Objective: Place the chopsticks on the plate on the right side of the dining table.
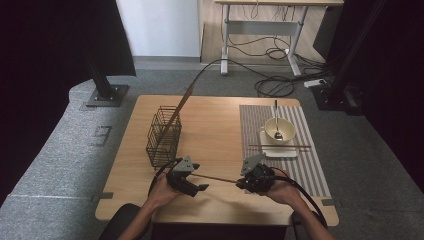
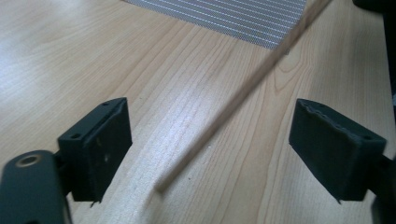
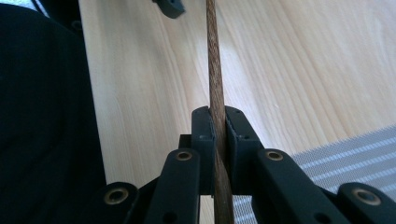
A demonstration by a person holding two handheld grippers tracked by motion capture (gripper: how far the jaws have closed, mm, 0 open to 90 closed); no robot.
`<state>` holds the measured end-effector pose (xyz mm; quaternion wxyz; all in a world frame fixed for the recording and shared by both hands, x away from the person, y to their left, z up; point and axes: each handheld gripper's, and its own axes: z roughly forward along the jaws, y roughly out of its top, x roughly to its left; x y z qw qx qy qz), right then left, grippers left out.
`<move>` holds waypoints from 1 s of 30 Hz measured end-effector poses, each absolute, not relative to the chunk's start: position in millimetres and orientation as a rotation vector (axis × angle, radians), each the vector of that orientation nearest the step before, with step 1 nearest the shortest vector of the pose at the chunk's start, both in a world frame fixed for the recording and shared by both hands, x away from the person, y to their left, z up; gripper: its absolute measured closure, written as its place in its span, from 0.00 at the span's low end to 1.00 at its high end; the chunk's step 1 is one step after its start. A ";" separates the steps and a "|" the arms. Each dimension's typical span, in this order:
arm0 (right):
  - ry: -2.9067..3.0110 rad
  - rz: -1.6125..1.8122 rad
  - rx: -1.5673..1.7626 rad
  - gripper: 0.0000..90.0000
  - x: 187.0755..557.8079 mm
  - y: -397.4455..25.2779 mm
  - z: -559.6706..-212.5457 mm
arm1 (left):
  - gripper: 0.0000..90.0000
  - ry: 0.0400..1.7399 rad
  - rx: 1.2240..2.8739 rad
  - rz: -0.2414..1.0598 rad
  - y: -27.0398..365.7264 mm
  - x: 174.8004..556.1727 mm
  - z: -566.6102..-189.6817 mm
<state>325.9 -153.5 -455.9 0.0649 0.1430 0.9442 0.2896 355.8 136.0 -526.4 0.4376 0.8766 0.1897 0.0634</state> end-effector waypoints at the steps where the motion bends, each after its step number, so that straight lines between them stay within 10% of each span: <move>1: 2.843 0.881 0.450 0.92 325.9 -158.5 -454.5 | 0.09 0.486 2.183 0.154 135.0 356.4 -527.5; 30: 2.705 0.931 0.711 0.92 336.8 -216.5 -448.2 | 0.00 0.580 2.329 0.204 126.6 362.9 -553.4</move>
